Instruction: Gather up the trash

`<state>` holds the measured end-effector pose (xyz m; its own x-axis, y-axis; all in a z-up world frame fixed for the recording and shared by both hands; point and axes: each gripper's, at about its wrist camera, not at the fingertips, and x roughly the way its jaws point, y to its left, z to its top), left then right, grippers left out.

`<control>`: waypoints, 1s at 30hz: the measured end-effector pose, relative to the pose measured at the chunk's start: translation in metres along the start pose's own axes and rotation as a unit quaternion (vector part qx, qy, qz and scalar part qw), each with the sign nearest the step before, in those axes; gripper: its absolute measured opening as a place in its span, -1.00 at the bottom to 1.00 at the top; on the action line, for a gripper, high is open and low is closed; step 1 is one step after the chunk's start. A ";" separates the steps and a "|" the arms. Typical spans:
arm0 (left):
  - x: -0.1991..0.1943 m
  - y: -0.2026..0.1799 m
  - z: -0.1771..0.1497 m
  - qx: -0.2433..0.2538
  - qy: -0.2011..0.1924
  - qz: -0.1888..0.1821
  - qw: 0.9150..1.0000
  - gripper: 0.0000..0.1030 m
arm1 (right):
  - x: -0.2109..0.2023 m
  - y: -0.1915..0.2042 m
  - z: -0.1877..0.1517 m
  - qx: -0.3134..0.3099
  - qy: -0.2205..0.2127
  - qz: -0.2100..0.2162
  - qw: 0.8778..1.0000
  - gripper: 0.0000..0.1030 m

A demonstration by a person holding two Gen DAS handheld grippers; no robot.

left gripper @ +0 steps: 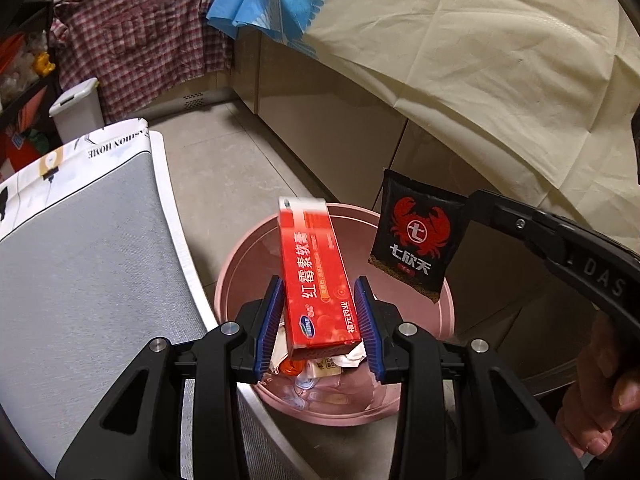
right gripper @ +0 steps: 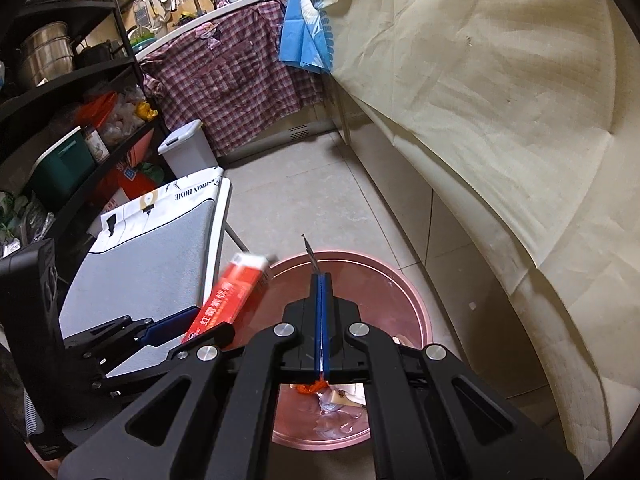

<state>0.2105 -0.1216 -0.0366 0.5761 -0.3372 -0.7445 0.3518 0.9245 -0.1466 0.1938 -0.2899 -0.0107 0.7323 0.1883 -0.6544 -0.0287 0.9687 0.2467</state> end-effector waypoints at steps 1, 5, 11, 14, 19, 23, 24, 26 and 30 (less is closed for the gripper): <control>0.001 0.000 0.000 0.000 0.002 -0.001 1.000 -0.29 | 0.001 0.000 0.000 -0.001 0.002 -0.002 1.000 -0.94; 0.006 0.001 0.002 -0.002 0.010 -0.004 1.000 -0.22 | 0.006 0.003 0.000 -0.012 0.005 -0.016 1.000 -0.91; 0.001 0.005 -0.003 -0.006 0.008 0.000 1.000 -0.22 | 0.007 0.004 0.000 -0.016 0.005 -0.021 1.000 -0.90; -0.011 0.006 -0.010 -0.004 0.003 0.005 1.000 -0.22 | 0.005 0.004 -0.002 -0.019 0.000 -0.025 1.000 -0.59; -0.041 0.010 -0.024 -0.007 -0.010 0.015 1.000 -0.22 | -0.008 0.010 -0.004 -0.031 -0.019 -0.035 0.999 -0.07; -0.075 0.012 -0.039 -0.006 -0.029 0.025 0.999 0.03 | -0.025 0.016 -0.008 -0.042 -0.036 -0.037 0.998 0.16; -0.082 0.012 -0.042 -0.007 -0.034 0.027 0.999 0.05 | -0.032 0.019 -0.010 -0.048 -0.042 -0.038 0.997 0.26; -0.099 0.012 -0.049 -0.012 -0.041 0.030 0.999 0.12 | -0.043 0.024 -0.014 -0.058 -0.052 -0.040 0.996 0.47; -0.130 0.012 -0.064 -0.024 -0.061 0.042 0.997 0.40 | -0.068 0.033 -0.023 -0.068 -0.072 -0.040 0.994 0.72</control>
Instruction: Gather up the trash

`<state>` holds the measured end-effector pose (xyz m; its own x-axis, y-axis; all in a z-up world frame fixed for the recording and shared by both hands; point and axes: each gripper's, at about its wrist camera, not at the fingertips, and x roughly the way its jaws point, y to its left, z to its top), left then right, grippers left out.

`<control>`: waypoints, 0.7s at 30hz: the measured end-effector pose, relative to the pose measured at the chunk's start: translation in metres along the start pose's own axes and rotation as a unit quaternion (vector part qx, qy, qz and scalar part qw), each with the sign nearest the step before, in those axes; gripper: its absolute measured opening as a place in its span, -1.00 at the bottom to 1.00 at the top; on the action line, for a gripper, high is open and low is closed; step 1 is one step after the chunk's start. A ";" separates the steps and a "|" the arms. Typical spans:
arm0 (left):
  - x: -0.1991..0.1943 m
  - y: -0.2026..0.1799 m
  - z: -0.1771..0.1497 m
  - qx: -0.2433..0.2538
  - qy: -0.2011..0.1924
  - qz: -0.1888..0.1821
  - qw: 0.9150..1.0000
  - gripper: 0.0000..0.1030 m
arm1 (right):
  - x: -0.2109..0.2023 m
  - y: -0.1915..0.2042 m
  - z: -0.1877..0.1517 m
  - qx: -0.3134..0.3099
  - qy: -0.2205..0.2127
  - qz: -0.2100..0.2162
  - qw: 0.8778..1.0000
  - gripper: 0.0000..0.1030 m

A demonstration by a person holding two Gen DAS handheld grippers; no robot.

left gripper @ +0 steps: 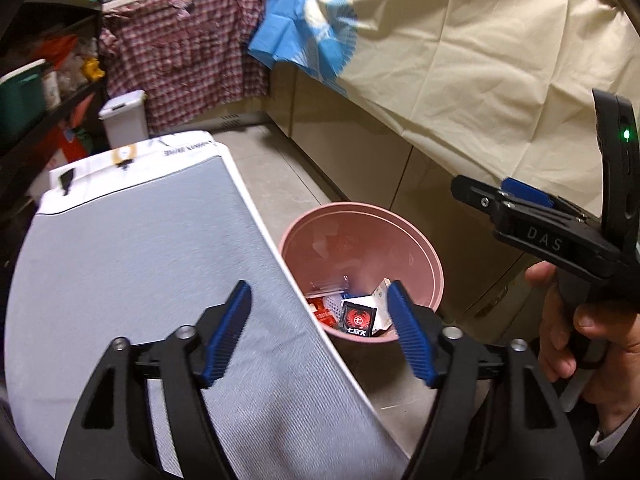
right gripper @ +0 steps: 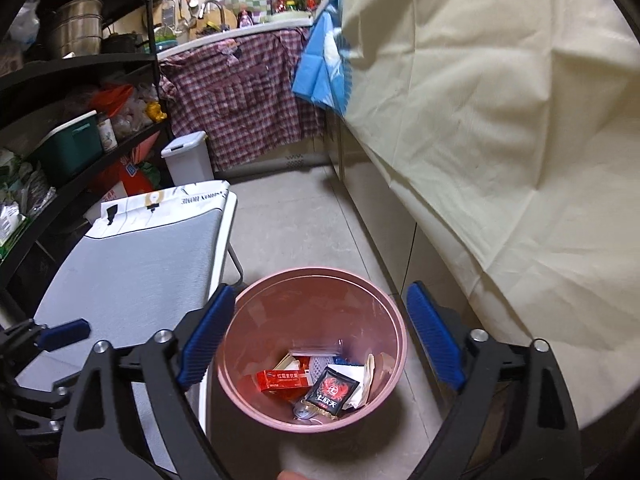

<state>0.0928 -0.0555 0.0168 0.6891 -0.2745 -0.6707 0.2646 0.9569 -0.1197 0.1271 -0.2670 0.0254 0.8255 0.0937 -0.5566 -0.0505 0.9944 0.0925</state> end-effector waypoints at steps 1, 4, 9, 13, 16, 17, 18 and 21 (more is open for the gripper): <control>-0.006 0.001 -0.002 -0.001 -0.003 0.001 1.000 0.45 | -0.006 0.001 -0.002 0.002 -0.003 0.003 1.000 0.77; -0.022 0.002 -0.007 -0.008 -0.012 0.001 1.000 0.50 | -0.029 0.005 -0.010 0.003 -0.016 0.004 1.000 0.85; -0.041 0.004 -0.018 -0.024 -0.030 0.010 0.999 0.61 | -0.070 0.011 -0.024 -0.008 -0.041 -0.006 0.999 0.87; -0.047 -0.004 -0.028 -0.018 -0.033 0.018 0.999 0.71 | -0.095 0.007 -0.038 -0.003 -0.042 -0.011 0.999 0.89; -0.055 -0.011 -0.035 -0.021 -0.049 0.027 0.998 0.82 | -0.109 0.007 -0.049 -0.007 -0.037 -0.016 0.999 0.89; -0.057 -0.013 -0.037 -0.024 -0.052 0.031 0.998 0.83 | -0.113 0.007 -0.051 -0.010 -0.037 -0.019 0.999 0.89; -0.059 -0.015 -0.040 -0.028 -0.052 0.034 0.998 0.84 | -0.117 0.008 -0.054 -0.013 -0.037 -0.022 0.999 0.89; -0.065 -0.020 -0.048 -0.033 -0.056 0.047 0.997 0.85 | -0.128 0.007 -0.062 -0.016 -0.035 -0.039 0.998 0.89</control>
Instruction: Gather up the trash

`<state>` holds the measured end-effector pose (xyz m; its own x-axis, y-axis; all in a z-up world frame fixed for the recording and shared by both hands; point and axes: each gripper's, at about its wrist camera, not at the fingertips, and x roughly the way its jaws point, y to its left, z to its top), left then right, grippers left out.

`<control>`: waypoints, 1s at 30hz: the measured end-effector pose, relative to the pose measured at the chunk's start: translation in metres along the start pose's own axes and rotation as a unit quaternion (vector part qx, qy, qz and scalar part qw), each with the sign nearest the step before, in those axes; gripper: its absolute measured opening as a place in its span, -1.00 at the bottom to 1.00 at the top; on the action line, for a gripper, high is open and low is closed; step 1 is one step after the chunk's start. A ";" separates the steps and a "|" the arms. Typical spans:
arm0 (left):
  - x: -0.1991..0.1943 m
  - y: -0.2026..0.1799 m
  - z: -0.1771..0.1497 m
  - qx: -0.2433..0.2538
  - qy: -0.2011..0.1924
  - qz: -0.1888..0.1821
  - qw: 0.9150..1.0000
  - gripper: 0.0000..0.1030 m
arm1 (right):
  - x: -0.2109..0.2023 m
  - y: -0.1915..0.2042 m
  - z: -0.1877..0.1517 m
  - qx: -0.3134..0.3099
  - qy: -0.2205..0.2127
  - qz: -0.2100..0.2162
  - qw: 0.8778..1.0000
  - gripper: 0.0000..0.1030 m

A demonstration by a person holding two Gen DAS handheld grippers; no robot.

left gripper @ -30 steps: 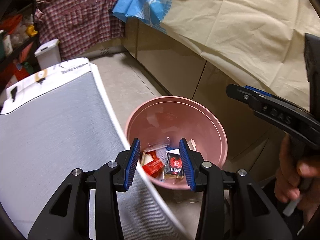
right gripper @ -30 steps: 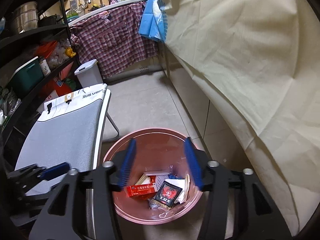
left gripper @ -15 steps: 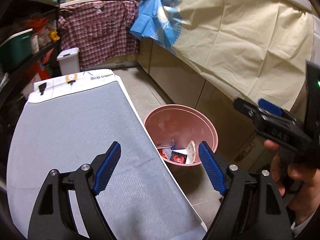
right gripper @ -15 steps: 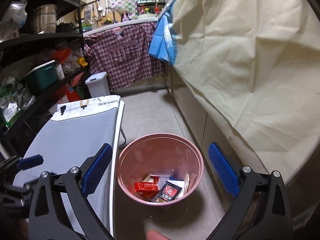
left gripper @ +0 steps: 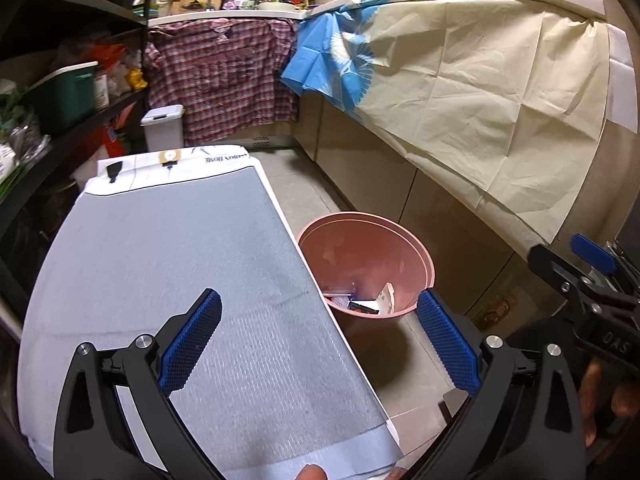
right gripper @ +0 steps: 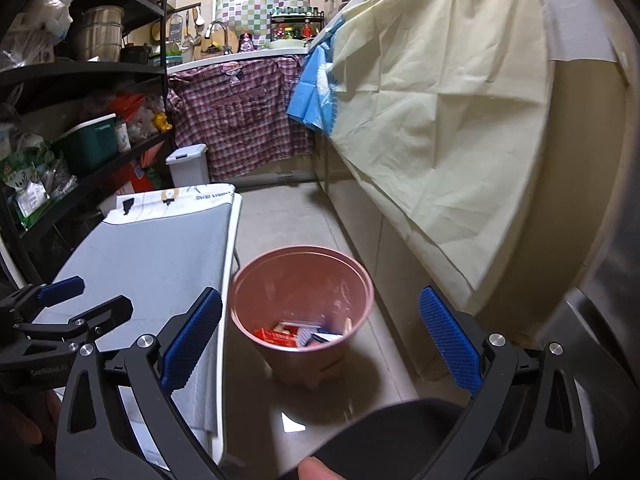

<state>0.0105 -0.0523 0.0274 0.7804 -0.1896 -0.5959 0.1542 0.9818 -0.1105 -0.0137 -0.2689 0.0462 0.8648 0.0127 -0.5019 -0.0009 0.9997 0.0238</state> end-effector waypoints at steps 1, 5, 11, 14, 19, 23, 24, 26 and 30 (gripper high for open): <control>-0.002 -0.001 -0.002 0.000 -0.001 0.005 1.000 0.85 | -0.003 0.000 -0.002 0.000 0.002 -0.002 1.000 0.89; -0.009 0.001 -0.010 -0.010 -0.004 0.029 1.000 0.85 | -0.011 0.001 -0.013 -0.003 0.005 -0.009 1.000 0.89; -0.013 0.005 -0.019 -0.019 0.008 0.037 0.999 0.85 | -0.009 0.008 -0.017 -0.015 0.004 -0.012 1.000 0.89; -0.014 0.003 -0.020 -0.012 0.005 0.038 0.999 0.85 | -0.007 0.009 -0.017 -0.018 0.002 -0.013 1.000 0.89; -0.016 0.003 -0.021 -0.014 0.001 0.039 0.999 0.85 | -0.006 0.012 -0.018 -0.020 0.005 -0.012 1.000 0.89; -0.017 0.003 -0.022 -0.014 0.002 0.040 0.999 0.85 | -0.004 0.012 -0.019 -0.019 0.006 -0.013 1.000 0.89; -0.017 0.003 -0.022 -0.015 0.002 0.040 0.999 0.85 | -0.004 0.013 -0.019 -0.019 0.007 -0.013 1.000 0.89; -0.017 0.003 -0.022 -0.014 0.001 0.040 0.999 0.85 | -0.003 0.014 -0.019 -0.020 0.008 -0.013 1.000 0.89; -0.018 0.003 -0.022 -0.016 0.000 0.039 0.999 0.85 | -0.002 0.016 -0.020 -0.021 0.008 -0.014 1.000 0.89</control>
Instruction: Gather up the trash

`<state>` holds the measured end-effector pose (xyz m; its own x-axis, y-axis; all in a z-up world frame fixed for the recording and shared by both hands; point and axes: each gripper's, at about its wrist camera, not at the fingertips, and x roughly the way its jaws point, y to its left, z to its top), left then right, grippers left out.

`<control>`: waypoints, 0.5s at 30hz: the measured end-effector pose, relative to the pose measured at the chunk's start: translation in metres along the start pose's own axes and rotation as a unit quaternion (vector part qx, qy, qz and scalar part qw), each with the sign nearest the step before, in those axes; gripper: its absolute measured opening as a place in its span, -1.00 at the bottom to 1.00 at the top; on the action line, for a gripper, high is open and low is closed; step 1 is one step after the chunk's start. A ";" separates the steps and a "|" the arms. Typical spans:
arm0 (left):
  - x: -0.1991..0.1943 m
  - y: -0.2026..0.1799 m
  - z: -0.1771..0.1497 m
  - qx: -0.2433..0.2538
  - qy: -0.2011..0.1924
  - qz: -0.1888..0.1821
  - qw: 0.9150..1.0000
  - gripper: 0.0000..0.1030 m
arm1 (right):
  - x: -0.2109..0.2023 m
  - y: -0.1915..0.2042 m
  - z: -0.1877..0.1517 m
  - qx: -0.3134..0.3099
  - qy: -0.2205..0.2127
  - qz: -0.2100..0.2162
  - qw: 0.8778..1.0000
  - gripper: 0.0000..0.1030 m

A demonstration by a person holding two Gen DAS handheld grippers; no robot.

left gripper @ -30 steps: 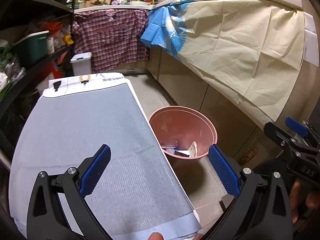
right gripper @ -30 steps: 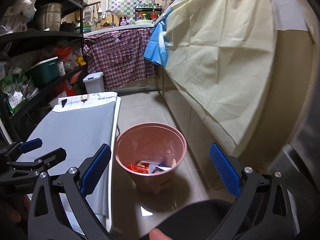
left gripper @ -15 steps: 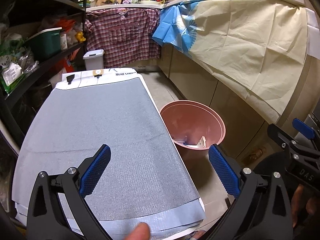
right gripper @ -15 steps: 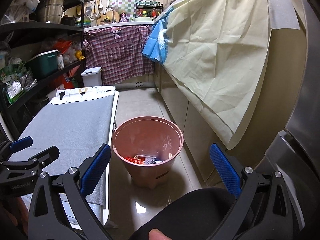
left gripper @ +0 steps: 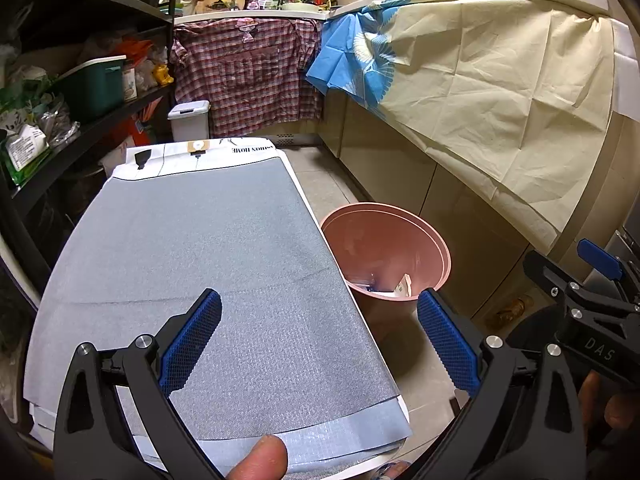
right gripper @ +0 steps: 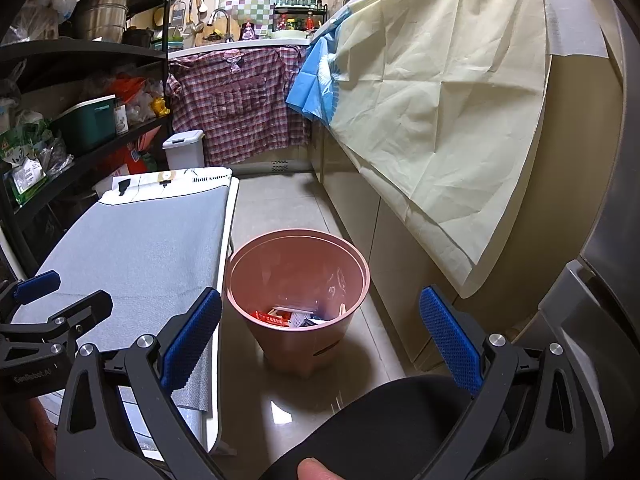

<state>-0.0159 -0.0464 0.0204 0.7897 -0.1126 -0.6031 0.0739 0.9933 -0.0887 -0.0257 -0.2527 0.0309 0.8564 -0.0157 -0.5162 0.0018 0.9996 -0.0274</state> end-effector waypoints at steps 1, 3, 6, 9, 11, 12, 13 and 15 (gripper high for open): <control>-0.001 0.000 0.000 0.000 -0.001 0.000 1.000 0.85 | 0.000 0.000 0.000 0.000 0.001 0.000 1.000 0.89; -0.001 -0.001 -0.001 0.000 0.000 -0.002 1.000 0.85 | 0.001 0.000 0.000 0.000 0.000 0.000 1.000 0.89; 0.000 -0.001 0.000 -0.001 0.000 -0.002 1.000 0.85 | 0.002 0.000 0.000 0.000 0.002 0.000 1.000 0.89; 0.000 -0.001 0.000 -0.002 0.000 -0.002 1.000 0.85 | 0.002 0.001 0.000 0.000 0.001 0.000 1.000 0.89; -0.002 0.001 0.000 -0.002 -0.001 -0.002 1.000 0.85 | 0.002 0.000 0.000 0.000 0.002 0.000 1.000 0.89; -0.002 0.001 0.000 -0.002 -0.001 -0.002 1.000 0.85 | 0.002 0.000 0.000 0.000 0.002 0.000 1.000 0.89; -0.002 0.001 0.000 -0.002 -0.001 -0.002 1.000 0.85 | 0.002 0.000 0.000 0.000 0.002 0.000 1.000 0.89; -0.002 0.001 0.000 -0.002 -0.002 -0.002 1.000 0.85 | 0.002 0.001 0.000 0.000 0.002 0.000 1.000 0.89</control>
<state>-0.0172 -0.0450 0.0215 0.7918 -0.1162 -0.5997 0.0748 0.9928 -0.0935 -0.0239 -0.2519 0.0296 0.8543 -0.0148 -0.5195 0.0008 0.9996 -0.0273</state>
